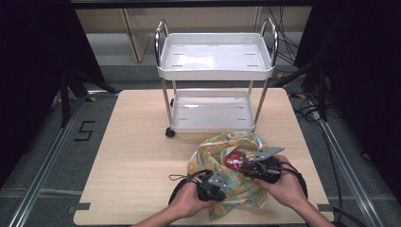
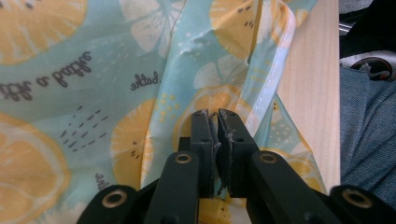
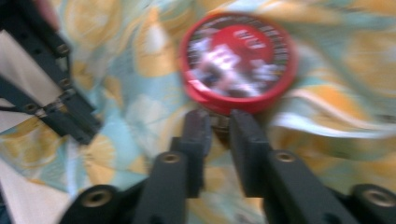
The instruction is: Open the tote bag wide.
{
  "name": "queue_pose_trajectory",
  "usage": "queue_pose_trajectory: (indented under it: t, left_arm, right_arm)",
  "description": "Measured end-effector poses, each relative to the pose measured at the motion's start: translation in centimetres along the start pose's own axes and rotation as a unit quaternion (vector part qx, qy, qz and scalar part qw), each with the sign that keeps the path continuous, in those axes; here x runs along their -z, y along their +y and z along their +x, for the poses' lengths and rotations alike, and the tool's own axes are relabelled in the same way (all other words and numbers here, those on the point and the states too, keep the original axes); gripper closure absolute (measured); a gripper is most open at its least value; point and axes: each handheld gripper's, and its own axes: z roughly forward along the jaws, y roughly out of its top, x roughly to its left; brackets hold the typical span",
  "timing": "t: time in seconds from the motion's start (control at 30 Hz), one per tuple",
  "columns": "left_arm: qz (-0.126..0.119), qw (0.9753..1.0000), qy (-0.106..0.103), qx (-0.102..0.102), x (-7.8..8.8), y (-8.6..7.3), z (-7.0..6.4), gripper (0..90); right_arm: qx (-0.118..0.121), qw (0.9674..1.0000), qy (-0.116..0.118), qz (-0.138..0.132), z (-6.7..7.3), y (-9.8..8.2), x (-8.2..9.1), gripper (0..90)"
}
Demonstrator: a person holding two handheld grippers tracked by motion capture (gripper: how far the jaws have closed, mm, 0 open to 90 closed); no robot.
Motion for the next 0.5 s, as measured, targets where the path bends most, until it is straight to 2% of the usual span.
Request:
queue_pose_trajectory:
  t: [0.07,0.1,0.13,0.17,0.37,0.43,0.5]
  left_arm:
    - [-0.001,1.0000,0.002,-0.004,0.1,0.1,0.0,83.6]
    - [-0.003,1.0000,-0.001,-0.002,0.2,0.1,-0.1,83.1]
    - [-0.003,1.0000,0.001,-0.006,0.3,0.2,-0.1,82.4]
    - [-0.010,0.9999,-0.001,0.002,0.4,0.2,-0.2,81.4]
    - [-0.044,0.9988,-0.007,0.021,1.9,0.6,-0.4,72.8]
    - [-0.054,0.9982,-0.004,0.025,2.4,0.7,-0.4,69.8]
    - [-0.061,0.9978,0.002,0.025,3.1,0.9,-0.4,66.4]
  right_arm:
    - [0.007,0.9999,-0.012,-0.009,-0.7,-0.3,0.4,59.3]
    - [0.009,0.9999,-0.005,-0.005,-0.9,-0.3,0.6,56.8]
    - [0.012,0.9996,-0.001,-0.026,-1.2,-0.3,0.5,53.4]
    - [0.014,0.9996,0.012,-0.022,-1.3,-0.2,0.5,49.5]
    - [0.029,0.9988,0.025,-0.031,-1.8,0.0,0.3,43.0]
    - [0.036,0.9982,0.033,-0.036,-2.1,0.2,0.4,39.6]
    - [0.031,0.9980,0.037,-0.041,-2.5,0.3,0.4,37.4]
